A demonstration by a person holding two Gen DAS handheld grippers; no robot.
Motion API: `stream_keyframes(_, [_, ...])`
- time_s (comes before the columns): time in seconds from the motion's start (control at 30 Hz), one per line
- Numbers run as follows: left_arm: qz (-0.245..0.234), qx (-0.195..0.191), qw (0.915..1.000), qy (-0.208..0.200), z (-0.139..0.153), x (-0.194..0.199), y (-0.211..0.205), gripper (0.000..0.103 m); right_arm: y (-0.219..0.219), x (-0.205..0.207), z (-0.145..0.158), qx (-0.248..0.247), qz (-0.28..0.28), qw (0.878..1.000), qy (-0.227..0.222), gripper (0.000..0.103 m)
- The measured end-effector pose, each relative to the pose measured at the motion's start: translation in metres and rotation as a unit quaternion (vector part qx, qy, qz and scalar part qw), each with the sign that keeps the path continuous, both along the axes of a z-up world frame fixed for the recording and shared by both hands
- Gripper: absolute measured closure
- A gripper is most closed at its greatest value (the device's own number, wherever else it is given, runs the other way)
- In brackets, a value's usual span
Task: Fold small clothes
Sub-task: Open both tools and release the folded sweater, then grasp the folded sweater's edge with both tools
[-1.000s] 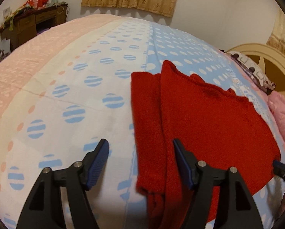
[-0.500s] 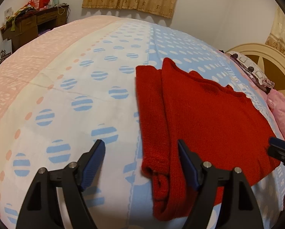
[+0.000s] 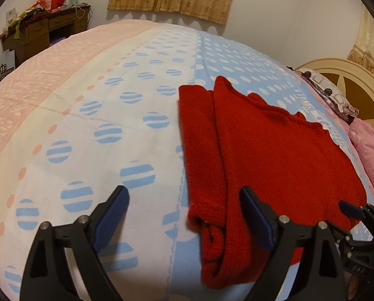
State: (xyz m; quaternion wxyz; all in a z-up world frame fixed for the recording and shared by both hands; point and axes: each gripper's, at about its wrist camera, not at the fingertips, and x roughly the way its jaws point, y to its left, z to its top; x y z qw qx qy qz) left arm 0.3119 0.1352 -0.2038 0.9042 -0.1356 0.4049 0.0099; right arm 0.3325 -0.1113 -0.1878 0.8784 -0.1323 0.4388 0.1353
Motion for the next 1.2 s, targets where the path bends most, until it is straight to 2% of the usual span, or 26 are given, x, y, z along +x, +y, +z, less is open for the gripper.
stream_keyframes(0.07, [0.0, 0.001, 1.0, 0.001, 0.0, 0.0, 0.0, 0.01, 0.004, 0.0, 0.005, 0.002, -0.002, 1.0, 0.0, 0.038])
stream_keyframes(0.13, [0.005, 0.004, 1.0, 0.002, 0.001, -0.002, 0.0, 0.01, 0.009, 0.004, 0.014, 0.028, 0.0, 1.0, 0.001, 0.038])
stream_keyframes(0.23, [0.015, 0.006, 0.9999, 0.003, 0.002, -0.008, 0.002, 0.005, 0.032, 0.008, 0.021, 0.045, 0.017, 0.999, -0.007, 0.038])
stream_keyframes(0.4, [0.042, -0.041, 0.9982, -0.011, 0.002, -0.019, 0.022, 0.003, 0.071, 0.012, -0.001, 0.039, 0.058, 0.997, 0.017, 0.037])
stream_keyframes(0.47, [0.054, -0.06, 0.9966, -0.017, 0.003, -0.024, 0.03, 0.003, 0.075, 0.005, -0.002, 0.028, 0.06, 0.998, -0.006, 0.037])
stream_keyframes(0.6, [0.06, -0.101, 0.9929, -0.017, 0.005, -0.031, 0.046, 0.003, 0.07, -0.01, 0.005, 0.031, 0.08, 0.996, -0.007, 0.037])
stream_keyframes(0.7, [0.08, -0.086, 0.9928, -0.023, 0.011, -0.035, 0.056, 0.003, 0.073, -0.022, 0.013, 0.03, 0.098, 0.994, -0.024, 0.037])
stream_keyframes(0.83, [0.082, -0.039, 0.9958, -0.012, 0.017, -0.03, 0.068, 0.003, 0.099, -0.042, 0.016, 0.005, 0.156, 0.987, -0.047, 0.037])
stream_keyframes(0.93, [0.072, -0.028, 0.997, 0.0, 0.019, -0.025, 0.077, 0.003, 0.124, -0.057, 0.012, -0.033, 0.195, 0.977, -0.077, 0.037])
stream_keyframes(1.07, [0.051, -0.052, 0.9973, 0.011, 0.02, -0.02, 0.087, 0.003, 0.149, -0.062, 0.002, -0.086, 0.227, 0.965, -0.098, 0.037])
stream_keyframes(1.2, [0.015, -0.084, 0.9962, 0.017, 0.019, -0.003, 0.085, 0.003, 0.159, -0.057, -0.005, -0.116, 0.227, 0.961, -0.106, 0.038])
